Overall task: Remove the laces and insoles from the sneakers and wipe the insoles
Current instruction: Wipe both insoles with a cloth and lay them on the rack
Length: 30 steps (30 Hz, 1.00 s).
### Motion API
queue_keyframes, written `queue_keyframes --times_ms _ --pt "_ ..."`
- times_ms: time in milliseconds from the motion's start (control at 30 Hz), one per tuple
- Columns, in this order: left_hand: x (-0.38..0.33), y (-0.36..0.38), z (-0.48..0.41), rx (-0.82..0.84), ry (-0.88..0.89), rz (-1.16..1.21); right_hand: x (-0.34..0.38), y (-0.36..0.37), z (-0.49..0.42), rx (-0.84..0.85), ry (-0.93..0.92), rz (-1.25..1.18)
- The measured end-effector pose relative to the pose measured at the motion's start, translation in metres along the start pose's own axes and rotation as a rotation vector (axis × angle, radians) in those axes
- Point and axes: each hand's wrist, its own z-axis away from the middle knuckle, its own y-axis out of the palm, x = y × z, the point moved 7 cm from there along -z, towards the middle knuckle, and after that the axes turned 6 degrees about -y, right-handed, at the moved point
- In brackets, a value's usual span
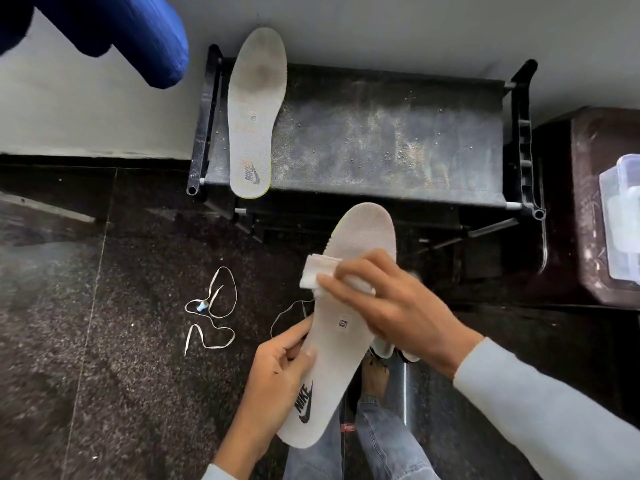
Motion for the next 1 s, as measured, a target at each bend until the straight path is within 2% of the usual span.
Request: queue_keyframes --times_ms 100,167,233,333,433,500,533,600,800,900,1000 --pt "0.0 0.003 0.004 0.038 -0.005 -0.021 -0.058 0.011 0.008 0.011 0.273 0.045" --pt "0.001 0.0 0.006 0.023 -0.004 -0.032 -0.093 -0.007 0.015 -0.115 0.502 0.087" --pt "0.003 -0.002 0.006 0.011 -0.013 -0.029 -0.1 -0.032 0.017 -0.273 0.621 0.122" --pt "0.007 -0.003 0.005 -0.006 -0.028 -0.024 -0.051 -0.054 0.009 -0.371 0.478 0.096" --pt "0.006 -0.002 0.003 -0.032 -0.004 -0.029 0.015 -0.028 0.008 -0.17 0.232 -0.155" --pt "0.001 -0.001 0.002 -0.046 0.035 -0.052 0.04 -0.007 0.013 -0.006 -0.022 -0.103" --pt "0.0 0.0 0.002 -0.044 0.04 -0.05 0.036 0.005 0.018 0.05 -0.093 -0.088" --pt "-0.001 0.004 0.003 -0.001 0.013 -0.003 0.005 0.016 0.021 0.085 -0.022 -0.057" --pt "0.003 0.004 0.006 0.021 -0.009 -0.02 -0.097 -0.008 0.019 -0.074 0.468 0.073" --pt "0.006 0.003 0.006 -0.004 -0.026 -0.016 -0.088 -0.035 0.017 -0.222 0.504 0.071" --pt "0.003 0.004 0.004 -0.027 -0.013 0.009 -0.049 -0.03 0.017 -0.21 0.45 -0.043"
